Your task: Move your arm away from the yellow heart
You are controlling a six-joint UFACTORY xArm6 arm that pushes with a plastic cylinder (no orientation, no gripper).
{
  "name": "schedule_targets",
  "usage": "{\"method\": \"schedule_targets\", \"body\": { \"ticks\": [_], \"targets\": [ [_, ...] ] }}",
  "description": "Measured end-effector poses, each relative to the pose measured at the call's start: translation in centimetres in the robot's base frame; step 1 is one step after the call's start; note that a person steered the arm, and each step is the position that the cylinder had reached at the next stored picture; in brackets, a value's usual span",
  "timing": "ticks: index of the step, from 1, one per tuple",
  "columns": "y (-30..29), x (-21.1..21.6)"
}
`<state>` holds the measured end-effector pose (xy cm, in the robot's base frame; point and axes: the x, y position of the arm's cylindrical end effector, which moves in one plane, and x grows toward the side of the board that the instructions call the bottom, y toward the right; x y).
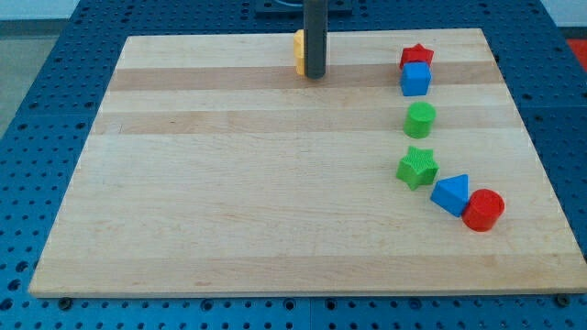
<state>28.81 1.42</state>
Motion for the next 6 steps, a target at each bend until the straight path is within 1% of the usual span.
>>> {"method": "schedule_targets", "body": {
  "ticks": [1, 4, 6],
  "targets": [
    [0.1, 0.6],
    [0.5, 6.6],
    [0.5, 9.2]
  ]
}}
